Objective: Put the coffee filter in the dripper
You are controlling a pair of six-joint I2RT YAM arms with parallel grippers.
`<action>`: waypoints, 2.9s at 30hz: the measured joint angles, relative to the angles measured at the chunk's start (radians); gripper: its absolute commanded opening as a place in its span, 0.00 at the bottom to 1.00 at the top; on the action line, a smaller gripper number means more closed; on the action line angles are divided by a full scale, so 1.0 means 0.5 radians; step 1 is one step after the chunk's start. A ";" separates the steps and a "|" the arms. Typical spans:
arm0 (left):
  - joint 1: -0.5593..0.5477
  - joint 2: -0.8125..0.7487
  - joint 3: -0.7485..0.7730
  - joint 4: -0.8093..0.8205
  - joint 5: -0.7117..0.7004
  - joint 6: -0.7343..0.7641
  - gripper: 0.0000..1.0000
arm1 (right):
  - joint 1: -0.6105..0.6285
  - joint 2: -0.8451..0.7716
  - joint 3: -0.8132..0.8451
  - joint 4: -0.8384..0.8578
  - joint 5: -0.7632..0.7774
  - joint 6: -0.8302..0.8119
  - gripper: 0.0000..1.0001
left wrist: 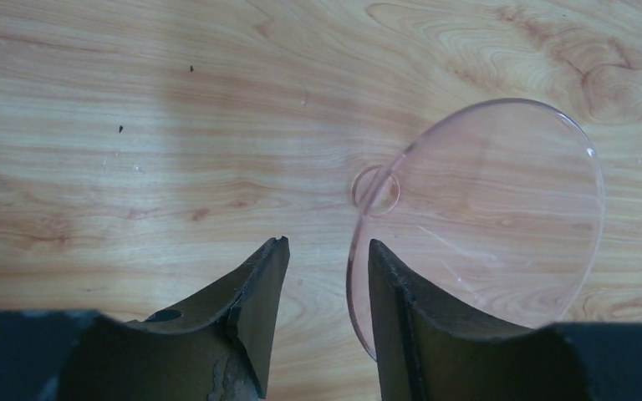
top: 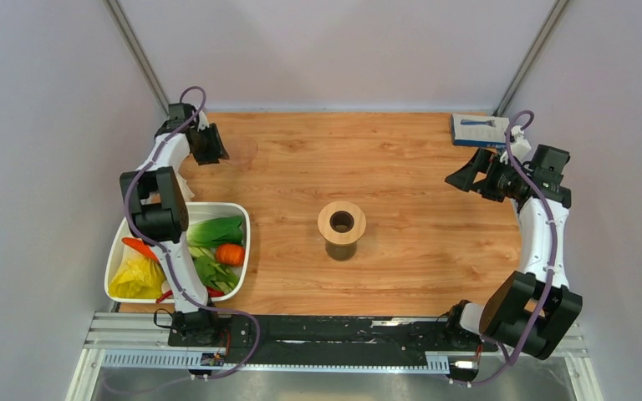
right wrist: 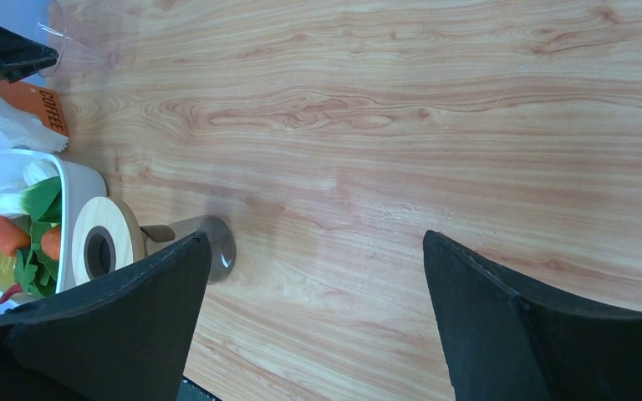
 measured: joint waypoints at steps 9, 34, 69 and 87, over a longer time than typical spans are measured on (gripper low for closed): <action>-0.017 0.047 0.084 -0.004 -0.016 -0.001 0.00 | 0.012 0.040 0.079 -0.027 0.039 -0.008 1.00; -1.237 -0.992 0.048 -0.607 0.241 -0.146 0.00 | 0.806 -0.031 0.550 -0.311 0.103 -0.275 0.94; -1.700 -0.992 -0.095 -0.623 -0.060 -0.416 0.00 | 1.866 0.285 0.875 -0.678 0.658 0.288 0.50; -1.699 -0.983 -0.215 -0.629 -0.072 -0.451 0.00 | 1.865 0.332 0.833 -0.700 0.610 0.341 0.19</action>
